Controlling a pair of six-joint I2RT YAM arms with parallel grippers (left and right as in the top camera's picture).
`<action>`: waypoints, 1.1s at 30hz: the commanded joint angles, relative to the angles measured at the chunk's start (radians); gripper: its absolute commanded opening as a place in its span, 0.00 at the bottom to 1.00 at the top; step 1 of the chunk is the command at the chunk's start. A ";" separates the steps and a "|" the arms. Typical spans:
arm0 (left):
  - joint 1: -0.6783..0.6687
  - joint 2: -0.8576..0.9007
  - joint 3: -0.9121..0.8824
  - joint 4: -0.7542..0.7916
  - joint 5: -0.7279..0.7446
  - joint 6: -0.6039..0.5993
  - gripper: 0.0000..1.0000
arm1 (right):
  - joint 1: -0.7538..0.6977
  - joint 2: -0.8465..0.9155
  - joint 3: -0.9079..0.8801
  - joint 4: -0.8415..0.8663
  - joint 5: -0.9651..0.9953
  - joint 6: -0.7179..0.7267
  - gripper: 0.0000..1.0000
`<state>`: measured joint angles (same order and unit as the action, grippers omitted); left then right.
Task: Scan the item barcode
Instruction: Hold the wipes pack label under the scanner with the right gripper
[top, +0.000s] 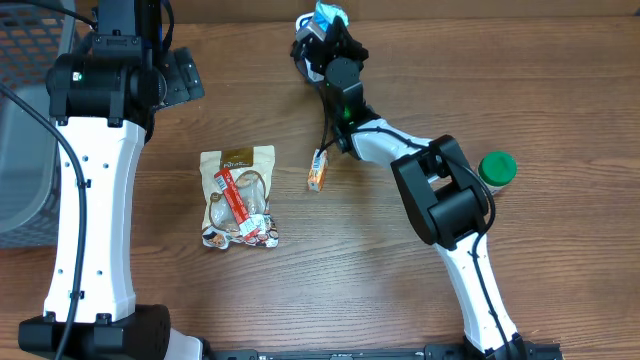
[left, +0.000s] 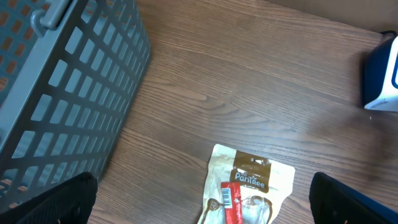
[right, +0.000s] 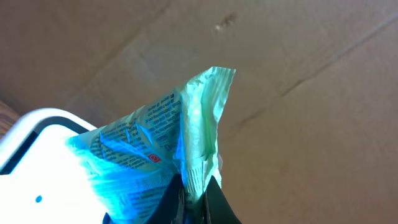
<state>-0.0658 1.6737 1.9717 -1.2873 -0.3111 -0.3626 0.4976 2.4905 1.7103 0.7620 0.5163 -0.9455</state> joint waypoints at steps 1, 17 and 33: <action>-0.006 -0.007 0.008 0.001 -0.010 0.011 1.00 | 0.030 0.003 0.017 -0.008 0.031 -0.006 0.04; -0.006 -0.007 0.008 0.001 -0.010 0.011 1.00 | 0.062 0.003 0.017 -0.113 0.129 -0.005 0.03; -0.006 -0.007 0.008 0.001 -0.010 0.011 1.00 | 0.081 -0.035 0.017 -0.190 0.129 0.003 0.03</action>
<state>-0.0658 1.6737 1.9717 -1.2873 -0.3111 -0.3626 0.5842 2.4905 1.7226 0.5808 0.6357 -0.9543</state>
